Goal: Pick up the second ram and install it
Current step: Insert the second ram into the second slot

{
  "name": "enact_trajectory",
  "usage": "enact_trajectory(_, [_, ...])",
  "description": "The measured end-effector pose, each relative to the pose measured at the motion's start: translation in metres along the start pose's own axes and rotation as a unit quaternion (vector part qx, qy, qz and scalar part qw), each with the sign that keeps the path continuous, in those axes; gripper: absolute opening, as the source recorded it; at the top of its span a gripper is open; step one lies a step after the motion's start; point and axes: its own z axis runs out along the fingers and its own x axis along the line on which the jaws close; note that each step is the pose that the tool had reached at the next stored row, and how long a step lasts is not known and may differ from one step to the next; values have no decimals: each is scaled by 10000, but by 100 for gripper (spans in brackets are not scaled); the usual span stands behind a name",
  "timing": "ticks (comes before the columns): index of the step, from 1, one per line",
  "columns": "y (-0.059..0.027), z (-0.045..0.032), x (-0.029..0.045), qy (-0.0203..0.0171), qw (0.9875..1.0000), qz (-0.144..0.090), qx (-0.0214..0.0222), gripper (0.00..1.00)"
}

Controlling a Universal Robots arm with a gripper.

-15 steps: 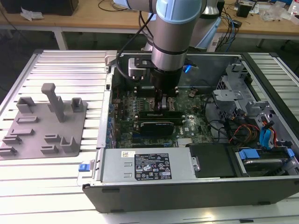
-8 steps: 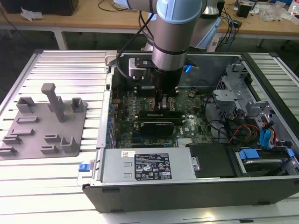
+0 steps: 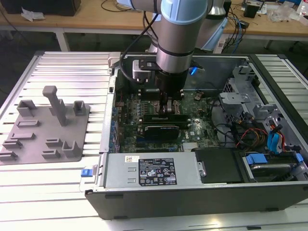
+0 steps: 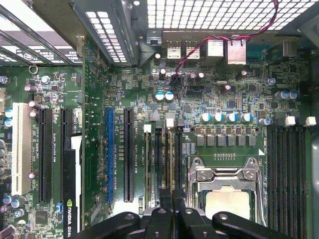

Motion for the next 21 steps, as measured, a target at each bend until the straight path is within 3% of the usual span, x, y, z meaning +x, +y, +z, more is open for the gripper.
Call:
enact_trajectory(1, [7,4,1,1,10000,0,20,9])
enact_trajectory(6, [9,16,0,-3,10000,-2,43,9])
enact_trajectory(12, [10,14,0,-1,10000,-1,41,9])
enact_trajectory(21, [18,-91,-2,-2,10000,0,60,9])
